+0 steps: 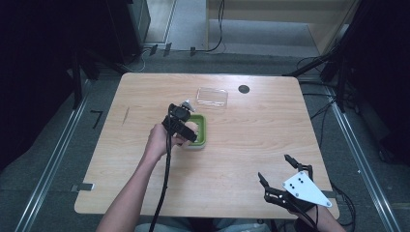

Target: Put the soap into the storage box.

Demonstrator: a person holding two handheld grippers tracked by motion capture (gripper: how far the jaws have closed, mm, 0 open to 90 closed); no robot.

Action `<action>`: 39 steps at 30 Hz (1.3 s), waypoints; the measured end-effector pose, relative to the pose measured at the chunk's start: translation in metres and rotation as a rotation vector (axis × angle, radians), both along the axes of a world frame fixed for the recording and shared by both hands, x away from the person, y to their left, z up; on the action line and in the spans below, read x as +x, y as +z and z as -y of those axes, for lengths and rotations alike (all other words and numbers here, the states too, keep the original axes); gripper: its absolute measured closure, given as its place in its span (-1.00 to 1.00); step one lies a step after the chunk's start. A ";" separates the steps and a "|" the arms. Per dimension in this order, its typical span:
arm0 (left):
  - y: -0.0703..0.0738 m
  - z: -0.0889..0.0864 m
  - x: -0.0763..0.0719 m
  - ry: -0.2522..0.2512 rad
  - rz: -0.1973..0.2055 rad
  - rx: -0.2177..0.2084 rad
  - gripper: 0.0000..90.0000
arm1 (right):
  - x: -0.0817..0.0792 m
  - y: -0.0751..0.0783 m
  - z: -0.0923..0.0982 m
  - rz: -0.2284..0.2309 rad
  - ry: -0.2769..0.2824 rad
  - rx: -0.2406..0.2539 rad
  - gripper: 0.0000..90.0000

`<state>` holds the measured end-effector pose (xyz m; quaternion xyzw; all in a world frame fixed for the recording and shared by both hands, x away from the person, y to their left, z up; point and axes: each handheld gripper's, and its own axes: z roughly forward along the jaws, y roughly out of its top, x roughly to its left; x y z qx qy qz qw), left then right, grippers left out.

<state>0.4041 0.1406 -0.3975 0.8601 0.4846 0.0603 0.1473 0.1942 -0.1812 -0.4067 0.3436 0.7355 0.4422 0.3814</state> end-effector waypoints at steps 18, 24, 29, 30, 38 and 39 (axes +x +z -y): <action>-0.007 0.001 0.012 0.069 0.037 -0.023 -0.25 | 0.000 0.000 0.000 0.001 -0.002 0.001 -0.71; -0.007 0.002 0.014 0.096 0.048 -0.046 -0.26 | 0.000 0.000 0.000 0.001 -0.003 0.003 -0.71; -0.010 0.005 0.017 0.119 0.054 -0.051 -0.26 | 0.000 0.000 0.000 0.002 -0.003 0.003 -0.71; -0.010 0.005 0.017 0.125 0.054 -0.056 -0.26 | 0.000 0.000 0.000 0.001 -0.004 0.004 -0.71; -0.019 0.009 0.020 0.166 0.063 -0.055 -0.26 | 0.000 0.000 0.001 0.002 -0.007 0.008 -0.71; -0.019 0.010 0.020 0.171 0.069 -0.056 -0.26 | 0.000 0.000 0.001 0.002 -0.007 0.008 -0.71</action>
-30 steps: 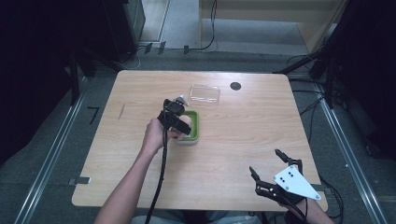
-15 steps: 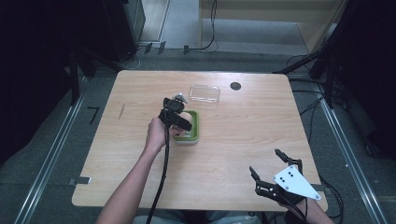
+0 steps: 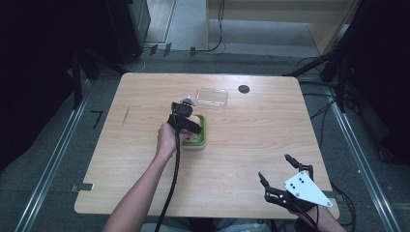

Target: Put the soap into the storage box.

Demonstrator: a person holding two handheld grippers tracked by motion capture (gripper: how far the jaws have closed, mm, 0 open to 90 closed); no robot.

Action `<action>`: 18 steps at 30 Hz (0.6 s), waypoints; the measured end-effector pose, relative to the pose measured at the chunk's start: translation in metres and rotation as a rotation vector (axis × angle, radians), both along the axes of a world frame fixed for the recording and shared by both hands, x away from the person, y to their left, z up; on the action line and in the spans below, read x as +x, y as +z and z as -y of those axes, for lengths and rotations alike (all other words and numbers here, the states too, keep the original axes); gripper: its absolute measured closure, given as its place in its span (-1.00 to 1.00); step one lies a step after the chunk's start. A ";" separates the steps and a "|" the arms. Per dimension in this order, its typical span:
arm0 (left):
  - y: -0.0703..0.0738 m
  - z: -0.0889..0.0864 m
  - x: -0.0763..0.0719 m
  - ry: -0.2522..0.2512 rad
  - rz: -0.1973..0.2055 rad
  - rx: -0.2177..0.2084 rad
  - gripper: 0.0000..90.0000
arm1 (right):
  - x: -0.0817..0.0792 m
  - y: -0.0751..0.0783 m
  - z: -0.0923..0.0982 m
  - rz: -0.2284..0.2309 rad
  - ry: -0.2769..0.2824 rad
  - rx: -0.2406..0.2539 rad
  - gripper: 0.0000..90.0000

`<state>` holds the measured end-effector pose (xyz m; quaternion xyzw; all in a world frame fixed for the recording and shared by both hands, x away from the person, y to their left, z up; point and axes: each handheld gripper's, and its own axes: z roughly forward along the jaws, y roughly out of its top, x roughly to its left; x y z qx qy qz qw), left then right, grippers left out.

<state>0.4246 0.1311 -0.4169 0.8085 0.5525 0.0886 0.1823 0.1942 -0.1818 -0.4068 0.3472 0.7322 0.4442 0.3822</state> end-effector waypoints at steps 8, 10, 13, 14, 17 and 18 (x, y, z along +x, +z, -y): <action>-0.006 0.002 0.002 0.038 0.013 -0.020 -0.26 | 0.000 0.000 0.000 0.002 0.002 0.000 -0.71; -0.008 0.002 0.002 0.041 0.013 -0.014 -0.26 | 0.000 0.000 0.000 0.002 0.000 0.002 -0.71; -0.010 0.002 0.002 0.058 0.023 -0.010 -0.26 | 0.000 0.000 0.000 0.001 0.000 0.001 -0.71; -0.010 0.002 0.002 0.059 0.023 -0.010 -0.26 | 0.000 0.000 0.000 0.001 0.001 0.001 -0.71; -0.012 0.004 0.002 0.058 0.028 -0.005 -0.26 | 0.000 0.000 0.001 0.001 0.001 0.001 -0.71; -0.013 0.004 0.002 0.060 0.031 -0.008 -0.26 | 0.000 0.000 0.001 0.002 0.000 0.002 -0.71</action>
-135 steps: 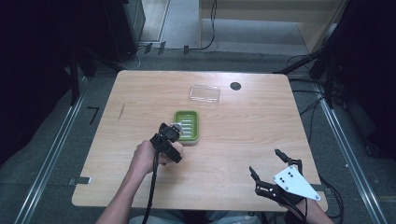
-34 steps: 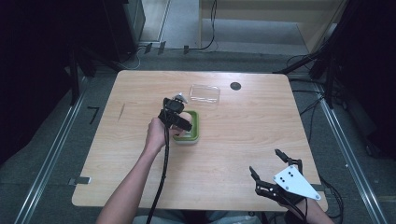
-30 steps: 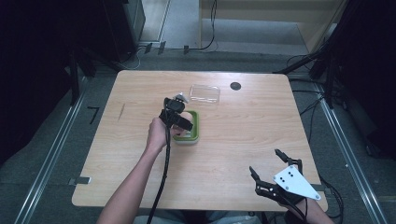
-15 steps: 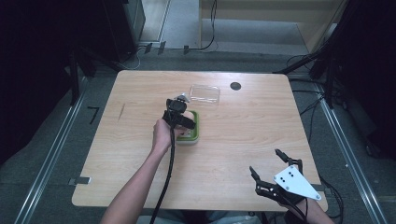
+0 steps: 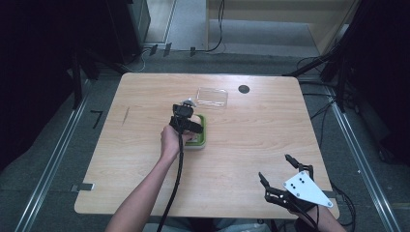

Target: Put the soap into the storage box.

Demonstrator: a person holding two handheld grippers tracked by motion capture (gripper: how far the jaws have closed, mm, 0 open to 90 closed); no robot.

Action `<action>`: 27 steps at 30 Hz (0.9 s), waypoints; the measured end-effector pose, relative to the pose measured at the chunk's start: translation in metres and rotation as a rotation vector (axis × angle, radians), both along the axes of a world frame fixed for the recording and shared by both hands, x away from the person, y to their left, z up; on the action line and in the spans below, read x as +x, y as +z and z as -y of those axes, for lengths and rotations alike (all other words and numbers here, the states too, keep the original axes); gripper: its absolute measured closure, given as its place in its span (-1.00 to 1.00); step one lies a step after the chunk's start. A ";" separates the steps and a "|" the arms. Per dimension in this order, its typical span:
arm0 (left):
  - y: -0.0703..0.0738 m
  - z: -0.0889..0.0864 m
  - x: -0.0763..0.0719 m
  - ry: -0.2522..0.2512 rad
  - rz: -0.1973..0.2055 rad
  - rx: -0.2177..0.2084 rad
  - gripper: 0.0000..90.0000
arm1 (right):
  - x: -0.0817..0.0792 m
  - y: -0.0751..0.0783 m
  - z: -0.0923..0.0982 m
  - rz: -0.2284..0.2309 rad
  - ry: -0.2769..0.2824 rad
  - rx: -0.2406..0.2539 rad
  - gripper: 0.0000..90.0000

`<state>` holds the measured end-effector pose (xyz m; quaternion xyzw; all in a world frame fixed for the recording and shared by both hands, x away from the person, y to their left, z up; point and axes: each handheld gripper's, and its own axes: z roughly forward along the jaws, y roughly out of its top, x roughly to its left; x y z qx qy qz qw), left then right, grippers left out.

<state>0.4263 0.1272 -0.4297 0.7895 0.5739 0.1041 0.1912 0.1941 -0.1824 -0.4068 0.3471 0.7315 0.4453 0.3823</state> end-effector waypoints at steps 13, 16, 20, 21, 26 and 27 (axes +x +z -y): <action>-0.008 0.008 0.000 0.003 0.016 0.022 -0.26 | -0.001 0.000 0.001 0.001 -0.003 0.000 -0.71; -0.009 0.009 0.000 0.004 0.019 0.025 -0.26 | -0.001 0.000 0.001 0.003 -0.004 -0.001 -0.71; -0.010 0.009 0.000 0.005 0.018 0.026 -0.26 | -0.001 0.000 0.001 0.003 -0.004 0.000 -0.71; -0.011 0.010 0.000 0.007 0.021 0.028 -0.26 | -0.001 0.000 0.001 0.002 -0.005 -0.001 -0.71; -0.011 0.009 0.000 0.010 0.020 0.028 -0.26 | -0.001 0.000 0.001 0.002 -0.006 0.001 -0.71; -0.012 0.009 0.000 0.009 0.020 0.031 -0.26 | -0.001 0.000 0.002 0.003 -0.004 -0.001 -0.71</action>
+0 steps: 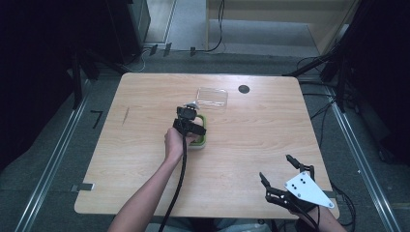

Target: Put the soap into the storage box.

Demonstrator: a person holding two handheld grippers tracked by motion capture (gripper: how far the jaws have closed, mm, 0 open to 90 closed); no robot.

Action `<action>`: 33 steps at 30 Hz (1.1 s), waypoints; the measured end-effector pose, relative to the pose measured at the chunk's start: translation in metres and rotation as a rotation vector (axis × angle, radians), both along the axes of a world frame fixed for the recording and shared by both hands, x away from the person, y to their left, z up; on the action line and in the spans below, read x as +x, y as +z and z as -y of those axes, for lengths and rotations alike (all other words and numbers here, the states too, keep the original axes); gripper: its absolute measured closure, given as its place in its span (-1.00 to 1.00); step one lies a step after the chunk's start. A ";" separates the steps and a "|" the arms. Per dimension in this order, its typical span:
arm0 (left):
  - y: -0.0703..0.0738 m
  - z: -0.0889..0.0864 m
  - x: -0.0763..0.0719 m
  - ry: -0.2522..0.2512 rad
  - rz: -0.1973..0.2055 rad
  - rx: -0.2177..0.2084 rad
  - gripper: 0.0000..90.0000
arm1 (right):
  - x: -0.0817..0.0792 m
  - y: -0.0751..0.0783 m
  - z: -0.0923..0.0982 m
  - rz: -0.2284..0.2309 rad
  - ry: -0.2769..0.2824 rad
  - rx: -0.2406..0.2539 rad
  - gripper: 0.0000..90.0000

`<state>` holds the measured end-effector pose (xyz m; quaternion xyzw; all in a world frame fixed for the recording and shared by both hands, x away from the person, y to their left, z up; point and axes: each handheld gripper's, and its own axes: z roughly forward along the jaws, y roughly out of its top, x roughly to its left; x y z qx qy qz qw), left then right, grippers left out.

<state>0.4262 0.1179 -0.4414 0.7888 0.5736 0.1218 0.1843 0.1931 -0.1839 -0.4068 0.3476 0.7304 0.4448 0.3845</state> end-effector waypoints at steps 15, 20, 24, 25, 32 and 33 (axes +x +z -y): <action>0.004 0.000 -0.001 -0.002 0.026 0.004 -0.24 | 0.000 0.000 0.000 -0.002 -0.005 0.002 -0.71; 0.005 0.000 -0.002 -0.007 0.020 0.007 -0.32 | 0.000 0.000 0.000 -0.001 -0.001 -0.002 -0.71; 0.007 -0.001 -0.003 -0.003 0.018 0.006 -0.41 | 0.000 0.000 0.000 0.001 -0.002 0.001 -0.71; 0.008 -0.001 -0.004 0.000 0.018 0.006 -0.45 | 0.000 0.000 0.000 0.000 -0.001 0.001 -0.71; 0.013 -0.003 -0.006 0.006 0.005 -0.002 -0.60 | 0.000 0.000 0.002 -0.001 -0.008 0.007 -0.71; 0.014 -0.004 -0.007 0.007 0.003 -0.006 -0.60 | 0.000 0.000 0.002 -0.003 -0.005 0.005 -0.71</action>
